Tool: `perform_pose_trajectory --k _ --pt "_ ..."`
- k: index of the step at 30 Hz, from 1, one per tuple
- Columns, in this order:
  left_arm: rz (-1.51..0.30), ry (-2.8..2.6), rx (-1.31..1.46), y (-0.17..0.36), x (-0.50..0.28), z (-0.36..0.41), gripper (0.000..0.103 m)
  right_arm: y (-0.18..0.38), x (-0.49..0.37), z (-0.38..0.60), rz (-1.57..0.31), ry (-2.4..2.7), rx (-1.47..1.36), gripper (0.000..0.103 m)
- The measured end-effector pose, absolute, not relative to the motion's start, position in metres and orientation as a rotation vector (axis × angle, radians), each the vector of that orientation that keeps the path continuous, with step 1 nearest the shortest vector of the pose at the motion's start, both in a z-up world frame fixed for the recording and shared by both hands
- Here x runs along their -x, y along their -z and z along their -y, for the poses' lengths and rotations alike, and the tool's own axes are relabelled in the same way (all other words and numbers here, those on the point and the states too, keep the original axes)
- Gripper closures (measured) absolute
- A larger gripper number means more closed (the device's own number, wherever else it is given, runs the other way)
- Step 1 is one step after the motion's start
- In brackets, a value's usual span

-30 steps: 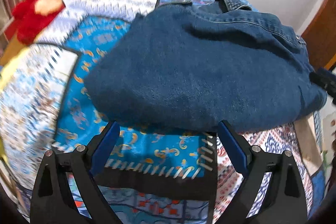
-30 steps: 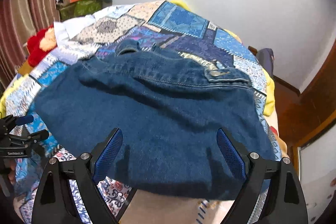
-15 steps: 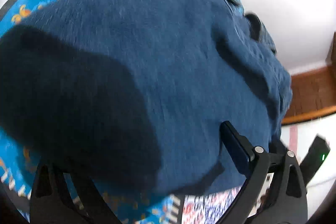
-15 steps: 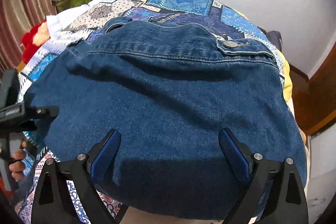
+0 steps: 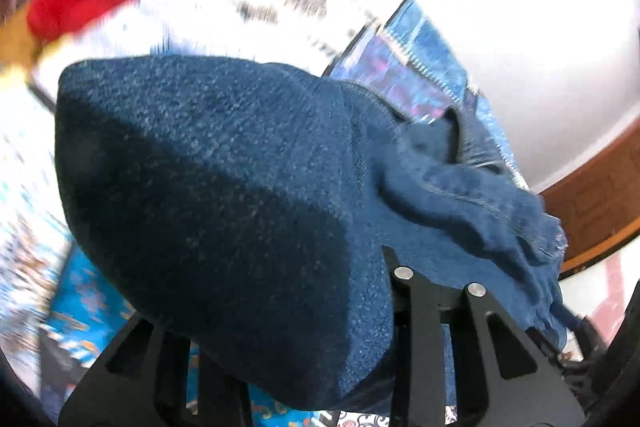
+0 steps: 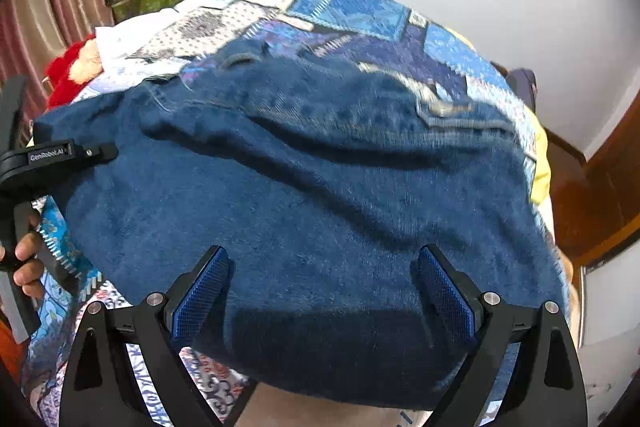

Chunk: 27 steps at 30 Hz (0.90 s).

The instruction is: Fold large clothes

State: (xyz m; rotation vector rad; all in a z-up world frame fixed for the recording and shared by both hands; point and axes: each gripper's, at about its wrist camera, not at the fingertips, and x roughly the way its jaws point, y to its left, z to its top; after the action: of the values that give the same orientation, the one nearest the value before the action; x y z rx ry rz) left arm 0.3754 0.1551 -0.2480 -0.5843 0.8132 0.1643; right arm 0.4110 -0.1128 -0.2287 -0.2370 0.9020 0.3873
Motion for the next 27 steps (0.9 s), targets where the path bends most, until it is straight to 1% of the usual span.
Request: perform_pose_trajectory --k 4,7,10,12,14,16,19,22,24,27 --pt "-0.728 -0.183 0.484 0.211 -0.357 -0.155 0.071 0.206 -0.403 0.088 -0.832 -0.442 0.255 0.008" --pt "-0.678 -0.202 0.39 0.187 -0.339 -0.152 0.071 0.211 -0.401 0.055 -0.842 -0.498 0.273 0.006" --pt "-0.637 -0.201 0.313 0.171 -0.329 -0.147 0.071 0.243 -0.402 0.017 -0.937 -0.56 0.334 0.006" --pt "-0.638 -0.224 0.249 0.166 -0.326 -0.14 0.072 0.262 -0.405 0.001 -1.005 -0.612 0.305 0.006" --pt "-0.642 -0.245 0.201 0.165 -0.327 -0.135 0.072 0.27 -0.41 -0.005 -1.078 -0.656 0.258 0.006" --pt "-0.638 -0.24 0.206 0.161 -0.324 -0.135 0.073 0.263 -0.411 -0.003 -1.095 -0.683 0.226 0.007" --pt "-0.617 -0.225 0.175 0.151 -0.339 -0.118 0.074 0.239 -0.41 0.025 -1.057 -0.664 0.153 0.007" --pt "-0.568 -0.182 0.107 0.129 -0.352 -0.085 0.076 0.205 -0.406 0.077 -0.982 -0.614 0.072 0.007" --pt "-0.532 -0.127 0.06 0.11 -0.365 -0.046 0.077 0.183 -0.398 0.123 -0.923 -0.543 0.032 0.007" --pt "-0.497 -0.05 -0.018 0.096 -0.377 0.01 0.077 0.155 -0.385 0.194 -0.849 -0.435 -0.037 0.006"
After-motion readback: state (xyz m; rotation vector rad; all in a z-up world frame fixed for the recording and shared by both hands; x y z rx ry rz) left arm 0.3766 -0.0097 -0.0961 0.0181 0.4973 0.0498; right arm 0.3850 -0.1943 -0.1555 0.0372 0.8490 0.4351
